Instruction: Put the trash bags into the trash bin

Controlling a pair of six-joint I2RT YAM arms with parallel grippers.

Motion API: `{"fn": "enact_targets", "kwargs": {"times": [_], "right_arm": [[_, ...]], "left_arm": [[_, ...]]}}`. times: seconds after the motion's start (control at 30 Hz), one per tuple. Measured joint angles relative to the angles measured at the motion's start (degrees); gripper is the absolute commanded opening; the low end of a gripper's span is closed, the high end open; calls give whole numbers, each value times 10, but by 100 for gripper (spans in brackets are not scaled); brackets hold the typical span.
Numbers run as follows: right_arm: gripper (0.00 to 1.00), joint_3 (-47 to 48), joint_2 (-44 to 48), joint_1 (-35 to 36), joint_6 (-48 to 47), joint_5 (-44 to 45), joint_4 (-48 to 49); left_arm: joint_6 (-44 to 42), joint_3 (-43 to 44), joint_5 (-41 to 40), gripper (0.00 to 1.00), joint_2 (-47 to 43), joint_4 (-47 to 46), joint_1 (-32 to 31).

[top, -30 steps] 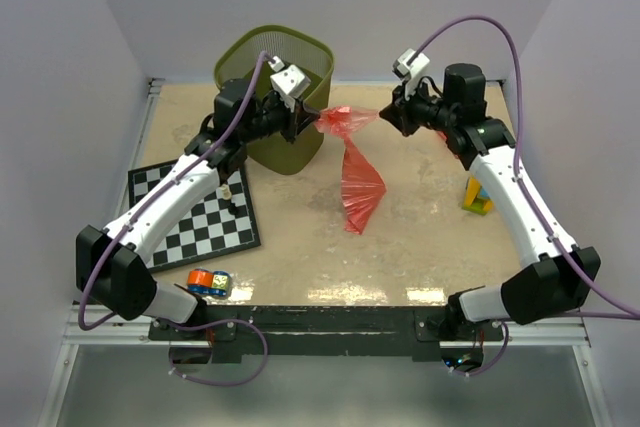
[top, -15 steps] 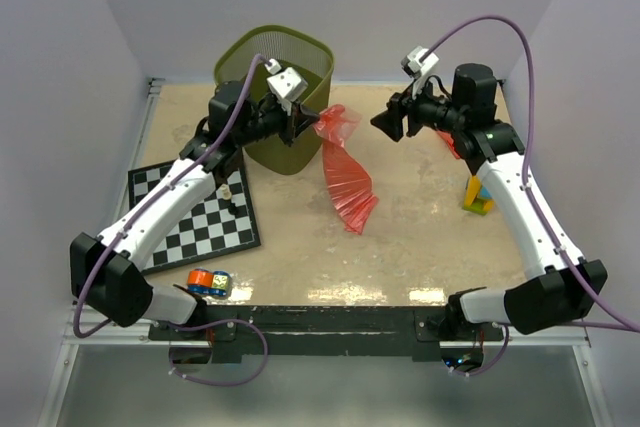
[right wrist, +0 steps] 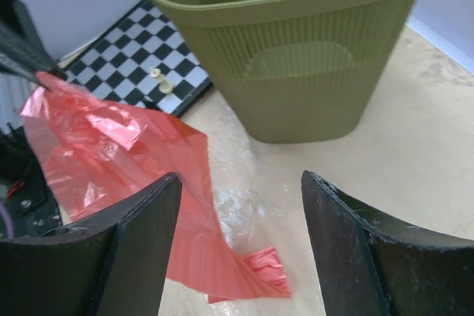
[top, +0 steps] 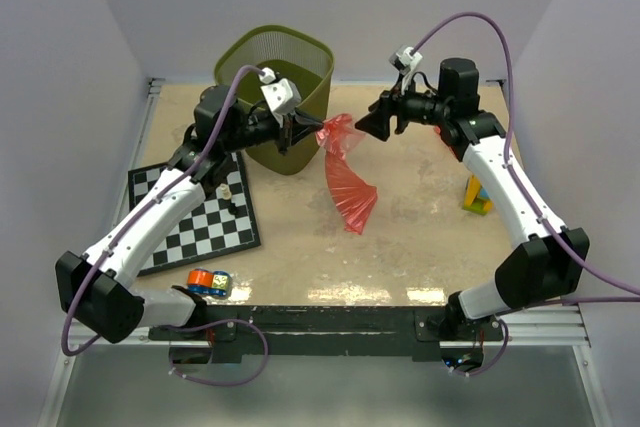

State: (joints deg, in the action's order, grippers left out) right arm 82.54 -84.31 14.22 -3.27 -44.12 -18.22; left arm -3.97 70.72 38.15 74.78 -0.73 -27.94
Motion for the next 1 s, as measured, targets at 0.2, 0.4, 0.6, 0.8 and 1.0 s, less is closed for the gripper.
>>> {"fn": "enact_targets", "kwargs": {"times": [0.2, 0.4, 0.6, 0.8, 1.0], "right_arm": [[71, -38, 0, 1, 43, -93, 37], [66, -62, 0, 16, 85, -155, 63], [27, -86, -8, 24, 170, -200, 141], [0, -89, -26, 21, 198, -114, 122], [0, -63, -23, -13, 175, 117, 31]], "left_arm": [[-12, 0, 9, 0, -10, 5, 0], [-19, 0, 13, 0, -12, 12, -6], [-35, 0, 21, 0, -12, 19, -12], [-61, 7, 19, 0, -12, 41, -15], [-107, 9, -24, 0, -17, 90, -17]]}}
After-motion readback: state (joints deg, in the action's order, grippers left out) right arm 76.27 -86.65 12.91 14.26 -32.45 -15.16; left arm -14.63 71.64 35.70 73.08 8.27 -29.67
